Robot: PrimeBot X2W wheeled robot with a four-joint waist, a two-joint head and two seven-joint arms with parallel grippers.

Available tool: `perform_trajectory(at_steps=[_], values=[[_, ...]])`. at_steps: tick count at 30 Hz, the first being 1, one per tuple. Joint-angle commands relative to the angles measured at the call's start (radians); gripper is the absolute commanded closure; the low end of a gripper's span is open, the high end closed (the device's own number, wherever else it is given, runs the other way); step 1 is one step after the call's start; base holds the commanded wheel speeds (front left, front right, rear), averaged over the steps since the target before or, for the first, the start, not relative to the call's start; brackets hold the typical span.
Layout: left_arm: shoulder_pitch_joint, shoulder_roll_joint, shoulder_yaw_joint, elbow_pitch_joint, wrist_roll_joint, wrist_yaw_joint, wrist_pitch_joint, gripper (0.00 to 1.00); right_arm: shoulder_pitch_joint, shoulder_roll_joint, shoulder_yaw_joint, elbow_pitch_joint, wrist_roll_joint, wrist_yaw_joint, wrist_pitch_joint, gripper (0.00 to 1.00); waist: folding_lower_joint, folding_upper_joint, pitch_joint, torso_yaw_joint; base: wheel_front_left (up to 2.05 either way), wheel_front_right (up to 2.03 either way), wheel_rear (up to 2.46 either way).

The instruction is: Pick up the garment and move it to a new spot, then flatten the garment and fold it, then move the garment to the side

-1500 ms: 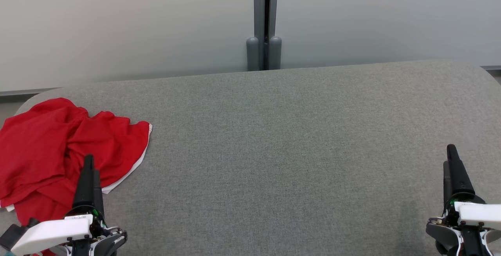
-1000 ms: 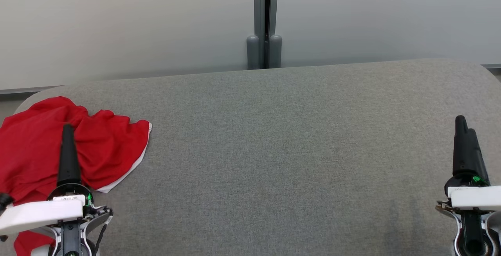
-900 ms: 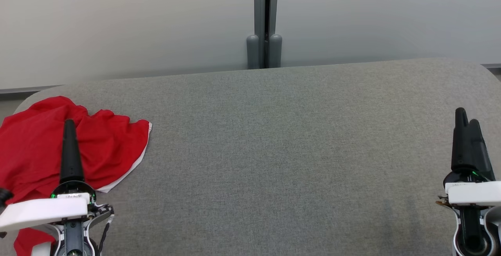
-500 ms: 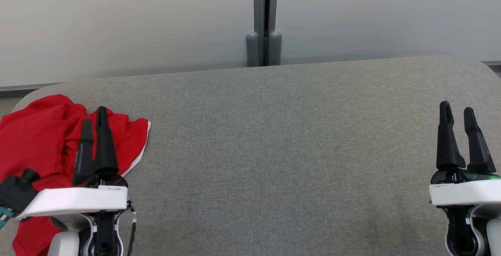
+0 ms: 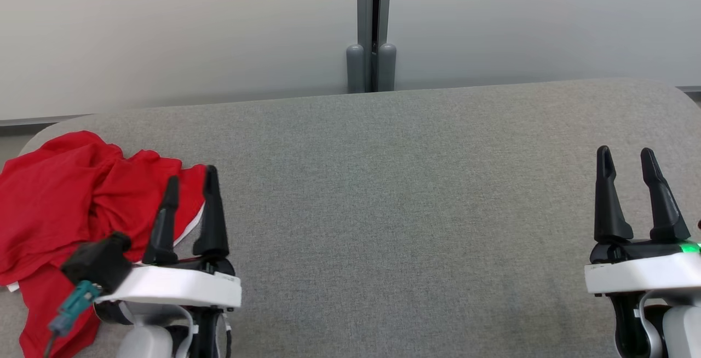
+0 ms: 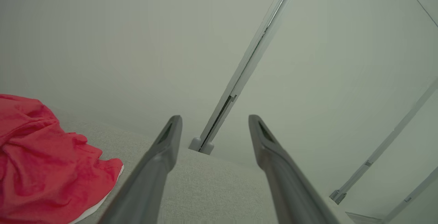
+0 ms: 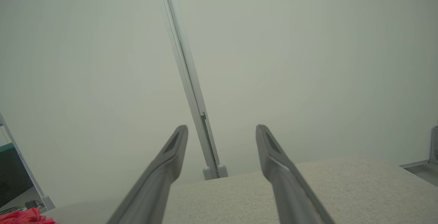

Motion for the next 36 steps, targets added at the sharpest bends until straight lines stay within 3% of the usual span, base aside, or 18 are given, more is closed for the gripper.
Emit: perform_trajectory(at_steps=[1,5,12,24,36], values=[[-0.008,0.005,-0.007,-0.006,0.029,0.007,-0.006,0.0,-0.013,-0.003,0.001,-0.009,-0.023,0.0,-0.008,0.0,0.0,0.0,0.0,0.0,0.0,0.0,0.0],[-0.009,0.006,-0.041,0.025,0.117,0.012,-0.017,0.0,-0.013,-0.001,0.009,0.001,-0.074,0.0,-0.019,0.0,0.0,0.0,-0.002,-0.001,0.0,0.0,0.0],[-0.01,0.022,-0.113,0.036,0.253,0.058,-0.037,0.0,-0.015,-0.003,0.016,0.033,-0.161,0.0,-0.039,0.0,0.0,0.0,0.001,-0.003,0.0,0.0,0.0],[-0.013,0.028,-0.157,0.069,0.327,0.113,-0.065,0.0,-0.009,0.01,0.031,0.045,-0.246,0.0,-0.068,0.0,0.0,0.0,0.003,-0.002,0.0,0.0,0.0],[0.007,0.013,-0.139,0.099,0.388,0.103,-0.091,0.0,-0.006,0.01,0.042,0.079,-0.308,0.0,-0.093,0.0,0.0,0.0,0.003,-0.002,0.0,0.0,0.0]])
